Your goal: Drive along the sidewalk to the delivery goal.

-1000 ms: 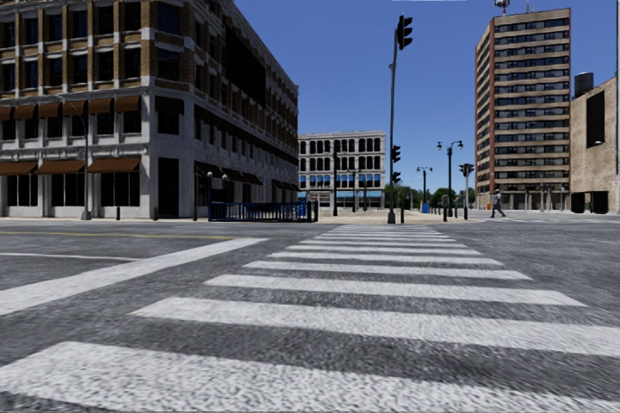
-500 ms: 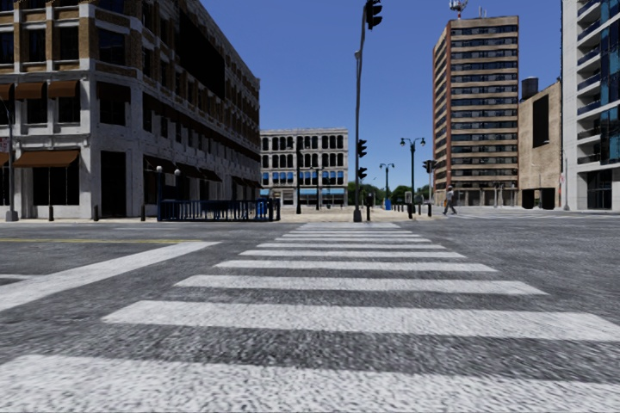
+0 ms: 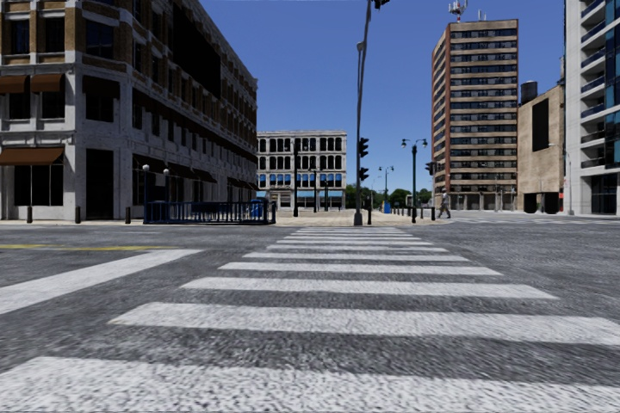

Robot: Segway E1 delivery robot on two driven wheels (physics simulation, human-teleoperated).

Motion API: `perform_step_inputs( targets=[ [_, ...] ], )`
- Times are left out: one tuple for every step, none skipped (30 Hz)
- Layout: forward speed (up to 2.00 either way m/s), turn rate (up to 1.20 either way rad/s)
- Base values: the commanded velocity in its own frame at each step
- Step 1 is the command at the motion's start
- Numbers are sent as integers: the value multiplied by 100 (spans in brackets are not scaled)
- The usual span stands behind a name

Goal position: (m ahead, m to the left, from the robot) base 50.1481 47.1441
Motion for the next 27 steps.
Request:
perform_step_inputs(
  targets=[
    [200,0],
    [200,0],
    [200,0],
    [200,0],
    [200,0],
    [200,0],
    [200,0],
    [200,0],
    [200,-13],
    [200,-13],
    [200,-20],
    [200,-27],
    [200,-27],
    [200,-30],
    [200,-30],
    [200,-30],
    [200,-20],
    [200,-7],
    [200,-1],
    [200,-1],
    [200,0],
    [200,0],
    [200,0],
    [200,0],
    [200,0],
    [200,0],
    [200,0]
  ],
)
